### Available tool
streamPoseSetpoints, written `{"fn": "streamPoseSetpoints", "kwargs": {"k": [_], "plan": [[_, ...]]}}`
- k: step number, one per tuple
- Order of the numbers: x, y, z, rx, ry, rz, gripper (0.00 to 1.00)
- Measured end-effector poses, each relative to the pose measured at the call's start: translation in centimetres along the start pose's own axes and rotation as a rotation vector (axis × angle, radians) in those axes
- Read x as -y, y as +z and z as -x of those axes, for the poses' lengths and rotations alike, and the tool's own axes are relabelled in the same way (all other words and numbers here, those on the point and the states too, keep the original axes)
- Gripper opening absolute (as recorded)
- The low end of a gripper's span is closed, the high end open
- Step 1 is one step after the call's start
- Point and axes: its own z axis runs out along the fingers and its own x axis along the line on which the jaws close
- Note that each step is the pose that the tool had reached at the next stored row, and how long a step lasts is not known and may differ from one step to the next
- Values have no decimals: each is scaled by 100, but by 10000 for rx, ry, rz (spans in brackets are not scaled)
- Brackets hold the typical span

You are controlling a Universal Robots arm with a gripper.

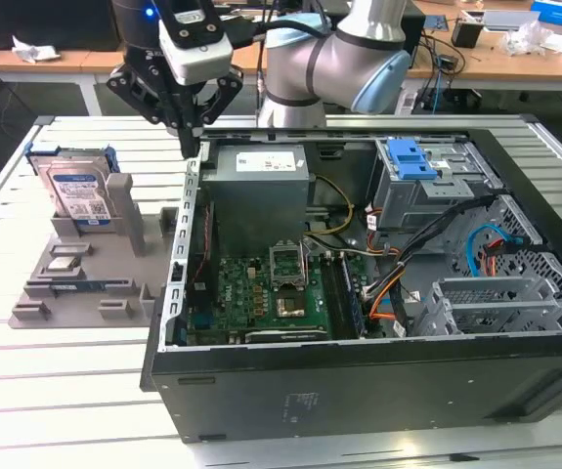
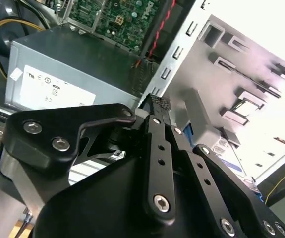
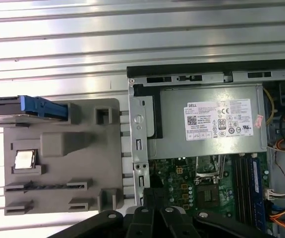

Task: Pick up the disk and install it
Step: 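Reach for the disk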

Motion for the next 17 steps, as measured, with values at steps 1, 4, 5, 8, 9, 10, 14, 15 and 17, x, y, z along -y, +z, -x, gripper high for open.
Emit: {"fn": "streamPoseSetpoints", "kwargs": {"k": [1,4,5,8,9,10,14,15,17], "plan": [[3,-1,-39,0,0,0,11],[15,-5,-205,0,0,0,11],[17,-6,-228,0,-1,0,11],[24,-8,-320,0,1,0,11],[25,-9,-341,0,0,0,11],[28,-10,-371,0,-1,0,11],[40,-14,-544,-1,0,0,11],[43,-15,-577,0,0,0,11],[46,-16,-632,0,1,0,11]]}}
